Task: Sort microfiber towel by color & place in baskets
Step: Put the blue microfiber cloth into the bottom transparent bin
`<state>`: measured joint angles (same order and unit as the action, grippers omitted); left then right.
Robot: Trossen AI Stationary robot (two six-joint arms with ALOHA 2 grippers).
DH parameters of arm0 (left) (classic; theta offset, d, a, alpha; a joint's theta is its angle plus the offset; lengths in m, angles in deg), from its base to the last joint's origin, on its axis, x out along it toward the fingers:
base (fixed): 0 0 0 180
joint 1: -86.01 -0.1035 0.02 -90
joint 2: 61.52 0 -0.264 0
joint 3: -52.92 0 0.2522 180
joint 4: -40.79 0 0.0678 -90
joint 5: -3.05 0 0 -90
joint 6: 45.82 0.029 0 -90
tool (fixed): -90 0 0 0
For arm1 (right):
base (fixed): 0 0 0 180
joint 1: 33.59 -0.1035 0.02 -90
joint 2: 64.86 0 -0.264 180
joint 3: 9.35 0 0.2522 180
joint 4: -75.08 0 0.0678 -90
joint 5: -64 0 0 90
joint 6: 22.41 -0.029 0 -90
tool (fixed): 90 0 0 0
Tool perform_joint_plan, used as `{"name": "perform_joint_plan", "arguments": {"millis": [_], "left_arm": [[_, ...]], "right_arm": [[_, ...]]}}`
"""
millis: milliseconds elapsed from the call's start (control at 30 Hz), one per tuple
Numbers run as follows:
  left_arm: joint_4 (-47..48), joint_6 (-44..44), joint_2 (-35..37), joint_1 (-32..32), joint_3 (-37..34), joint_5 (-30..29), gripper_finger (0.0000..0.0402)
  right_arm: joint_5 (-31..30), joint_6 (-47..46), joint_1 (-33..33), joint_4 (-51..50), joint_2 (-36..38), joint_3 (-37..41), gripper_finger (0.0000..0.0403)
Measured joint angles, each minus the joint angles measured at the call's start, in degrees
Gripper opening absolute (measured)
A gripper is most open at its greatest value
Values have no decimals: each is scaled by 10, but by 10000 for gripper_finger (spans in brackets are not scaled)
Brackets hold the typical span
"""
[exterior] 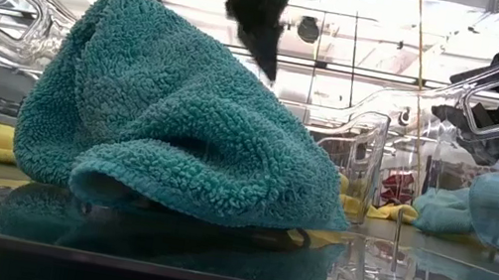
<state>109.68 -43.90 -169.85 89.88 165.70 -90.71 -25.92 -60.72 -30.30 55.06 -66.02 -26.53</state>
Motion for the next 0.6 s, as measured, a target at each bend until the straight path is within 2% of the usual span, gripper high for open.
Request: {"name": "perform_joint_plan", "arguments": {"millis": [333,600], "left_arm": [[120,-34,106,54,13,-14,173],[238,-160,137,131,13,-13,173]], "right_arm": [[0,0,0,1,-5,0,215],[0,0,0,1,-8,0,215]]}}
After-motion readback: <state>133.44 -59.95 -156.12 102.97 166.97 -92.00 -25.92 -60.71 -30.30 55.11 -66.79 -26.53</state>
